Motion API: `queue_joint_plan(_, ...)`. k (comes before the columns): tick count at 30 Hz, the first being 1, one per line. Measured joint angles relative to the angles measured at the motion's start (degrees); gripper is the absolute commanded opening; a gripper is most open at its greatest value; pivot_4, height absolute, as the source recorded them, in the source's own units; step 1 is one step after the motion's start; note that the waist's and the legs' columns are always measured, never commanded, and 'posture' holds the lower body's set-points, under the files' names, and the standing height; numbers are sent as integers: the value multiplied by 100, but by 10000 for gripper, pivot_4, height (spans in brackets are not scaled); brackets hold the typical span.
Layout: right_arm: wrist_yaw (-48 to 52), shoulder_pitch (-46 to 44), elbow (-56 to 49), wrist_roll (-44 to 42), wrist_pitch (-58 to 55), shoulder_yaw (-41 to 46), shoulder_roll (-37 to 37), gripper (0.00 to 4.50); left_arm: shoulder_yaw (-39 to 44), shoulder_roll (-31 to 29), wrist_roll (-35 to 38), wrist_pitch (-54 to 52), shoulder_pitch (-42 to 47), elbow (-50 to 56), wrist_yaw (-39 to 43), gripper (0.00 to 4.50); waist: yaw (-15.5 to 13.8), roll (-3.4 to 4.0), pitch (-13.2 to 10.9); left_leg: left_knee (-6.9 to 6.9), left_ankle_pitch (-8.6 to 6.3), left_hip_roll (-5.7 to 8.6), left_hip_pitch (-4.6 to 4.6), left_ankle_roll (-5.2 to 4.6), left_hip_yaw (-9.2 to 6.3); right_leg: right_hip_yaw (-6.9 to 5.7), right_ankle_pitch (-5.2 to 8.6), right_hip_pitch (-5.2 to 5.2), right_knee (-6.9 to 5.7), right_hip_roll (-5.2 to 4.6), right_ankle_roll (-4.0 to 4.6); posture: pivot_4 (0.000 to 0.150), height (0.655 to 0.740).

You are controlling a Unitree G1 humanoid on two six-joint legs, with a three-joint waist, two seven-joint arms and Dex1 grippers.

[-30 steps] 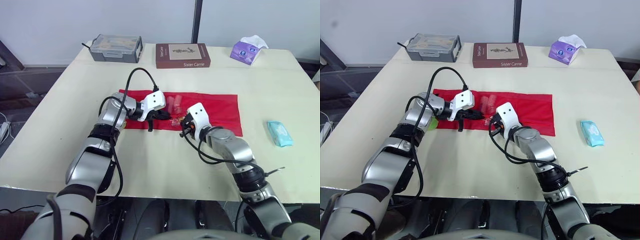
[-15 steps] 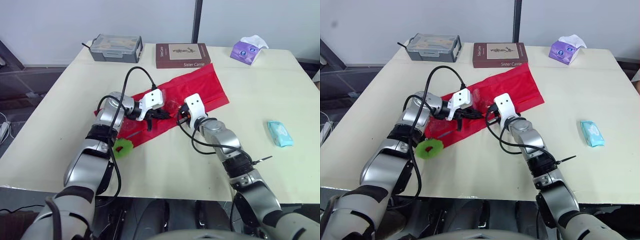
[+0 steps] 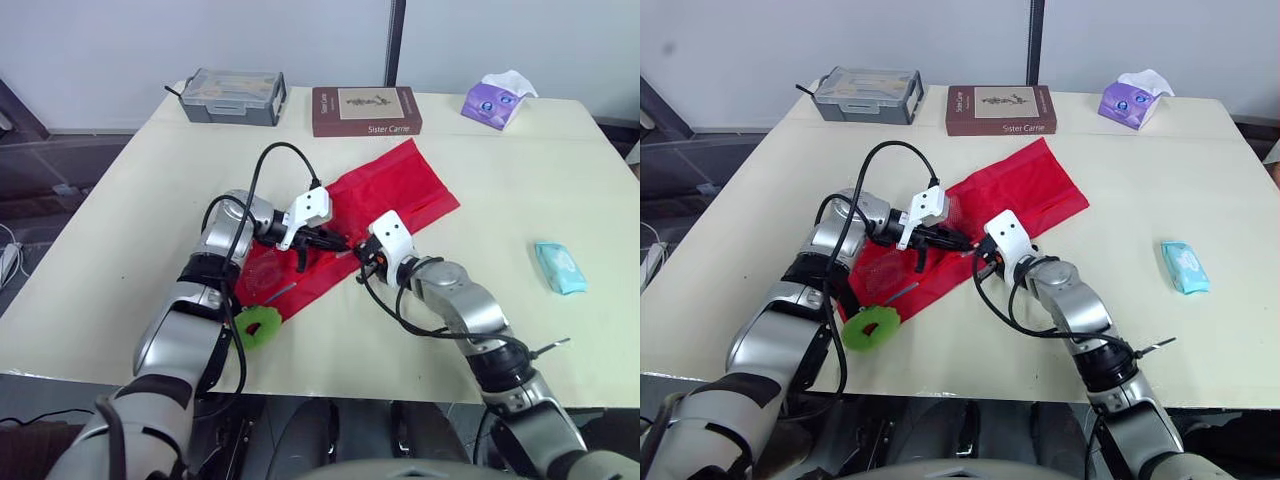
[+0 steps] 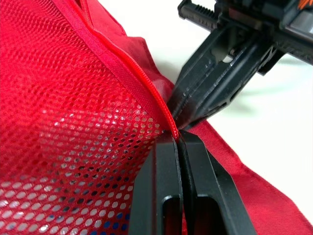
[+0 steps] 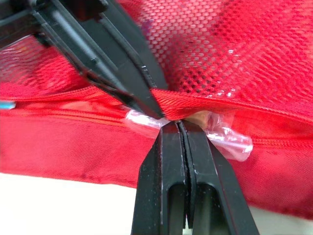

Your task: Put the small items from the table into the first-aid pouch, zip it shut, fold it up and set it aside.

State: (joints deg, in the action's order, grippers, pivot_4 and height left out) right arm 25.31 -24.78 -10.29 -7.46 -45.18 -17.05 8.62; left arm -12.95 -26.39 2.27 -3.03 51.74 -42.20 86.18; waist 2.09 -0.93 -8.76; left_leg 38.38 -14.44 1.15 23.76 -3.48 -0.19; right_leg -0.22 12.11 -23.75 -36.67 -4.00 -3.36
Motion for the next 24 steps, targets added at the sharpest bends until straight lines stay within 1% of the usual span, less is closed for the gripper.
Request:
queue_joint_plan(1, 2, 17, -36, -5, -26, 9, 16, 0, 0, 1, 19, -22, -9, 12, 24, 228, 0, 0, 0, 0, 0, 0, 0, 0, 0, 0, 0, 0, 0, 0, 0, 1500, 7400)
queue_joint_plan(3, 1, 232, -580, -163, -435, 193, 185, 0, -115, -49, 220, -177, -67, 151, 219, 228, -3, 0, 0, 0, 0, -1, 0, 0, -1, 0, 0, 0, -1, 0, 0, 1500, 7400)
queue_joint_plan(6, 83, 442, -1181, -402, -839, 366, 380, 7917, -301, -103, 351, -202, -78, 246, 248, 0, -13, 0, 0, 0, -1, -2, 0, -1, -1, 0, 0, 1, 2, -1, 0, 1500, 7400)
queue_joint_plan(8, 150, 716, -1797, -711, -1293, 563, 549, 15995, -417, -112, 366, -109, -59, 191, 254, 0, -35, 0, 0, 0, -1, -3, 1, -1, -2, -1, 0, 1, 3, -1, 0, 1500, 7400)
queue_joint_plan(9, 160, 787, -1986, -825, -1480, 630, 575, 21495, -464, -126, 368, -45, -46, 99, 254, 0, -39, -1, 0, 0, -1, -3, 1, -1, -1, 0, 0, 1, 4, 0, 0, 1500, 7400)
queue_joint_plan(10, 141, 805, -2058, -875, -1588, 671, 572, 23828, -503, -123, 369, -10, -33, 66, 255, 0, -34, -1, 0, 0, -1, -3, 0, -2, 0, 0, 0, 1, 4, 0, 0, 1500, 7400)
queue_joint_plan(14, -128, 816, -2132, -959, -1867, 687, 427, 23828, -554, -60, 372, 108, 121, -181, 270, 0, -40, -1, 0, 0, -1, -2, 0, -2, -1, -2, 1, 1, 3, 0, 0, 1500, 7400)
queue_joint_plan(17, -267, 809, -2068, -952, -1868, 670, 319, 23828, -555, -32, 373, 152, 153, -234, 273, 0, -48, -1, 0, 0, -1, -1, 0, -2, 0, -2, 1, 1, 4, 0, 0, 1500, 7400)
queue_joint_plan(20, -525, 648, -1561, -839, -1802, 584, 129, 23828, -556, -25, 376, 218, 160, -287, 276, 0, -47, -2, 1, 0, -1, -1, 0, -2, 0, -2, 1, 1, 2, 0, 0, 1500, 7400)
queue_joint_plan(24, -694, 439, -1099, -641, -1556, 401, 77, 23828, -556, -27, 381, 236, 167, -306, 279, 0, -41, -1, 1, 1, -1, -1, 0, -1, 0, -1, 0, 1, 3, 0, 0, 1500, 7400)
